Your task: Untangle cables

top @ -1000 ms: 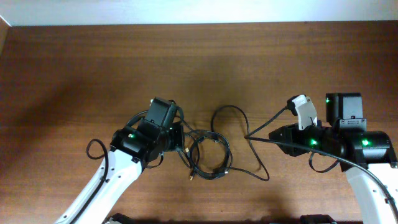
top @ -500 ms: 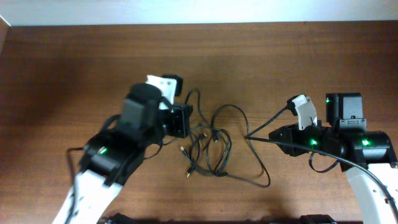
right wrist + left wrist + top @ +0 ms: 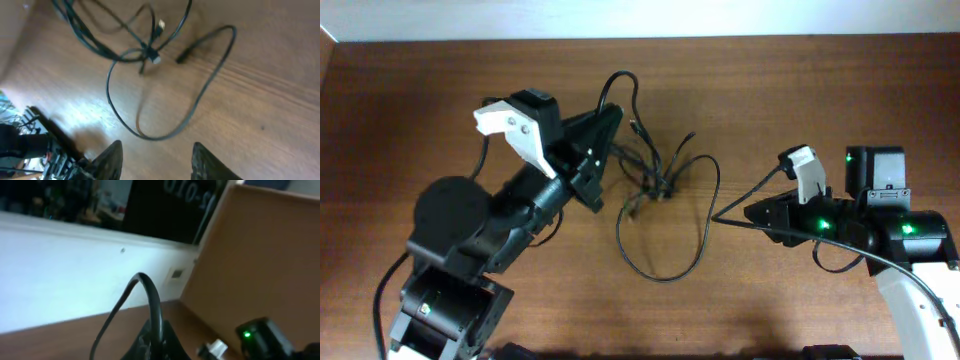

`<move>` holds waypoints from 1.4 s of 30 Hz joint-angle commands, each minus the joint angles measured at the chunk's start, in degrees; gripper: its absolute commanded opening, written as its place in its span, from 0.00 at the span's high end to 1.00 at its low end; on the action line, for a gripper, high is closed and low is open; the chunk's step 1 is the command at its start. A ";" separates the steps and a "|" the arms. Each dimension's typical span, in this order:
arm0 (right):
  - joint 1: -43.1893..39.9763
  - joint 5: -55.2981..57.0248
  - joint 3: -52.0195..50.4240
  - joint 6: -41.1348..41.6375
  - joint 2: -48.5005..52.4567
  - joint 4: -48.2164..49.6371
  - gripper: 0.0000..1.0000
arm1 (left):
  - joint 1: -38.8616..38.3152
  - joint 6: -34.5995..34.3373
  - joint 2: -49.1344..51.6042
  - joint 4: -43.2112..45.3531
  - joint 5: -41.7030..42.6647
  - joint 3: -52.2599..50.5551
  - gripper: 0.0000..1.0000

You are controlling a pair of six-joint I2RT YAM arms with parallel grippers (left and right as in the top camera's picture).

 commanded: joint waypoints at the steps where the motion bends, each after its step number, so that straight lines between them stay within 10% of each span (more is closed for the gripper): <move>1: 0.33 -4.24 0.83 0.07 0.13 0.94 0.56 | 0.15 0.04 -1.09 3.61 3.32 0.85 1.00; 16: 2.86 -21.53 0.81 15.54 0.66 30.86 0.19 | 0.15 -14.34 0.13 14.69 9.99 0.85 1.00; 30: 12.04 -12.74 0.81 15.54 15.63 29.77 0.22 | 0.17 -20.63 2.89 38.49 13.25 0.85 1.00; 36: 11.93 -7.56 0.81 15.56 16.46 26.60 0.22 | 0.17 -22.25 2.89 39.23 12.83 0.85 1.00; 42: 11.93 -25.99 0.81 22.01 16.44 26.67 0.22 | 0.17 -18.60 2.91 29.00 3.21 0.85 1.00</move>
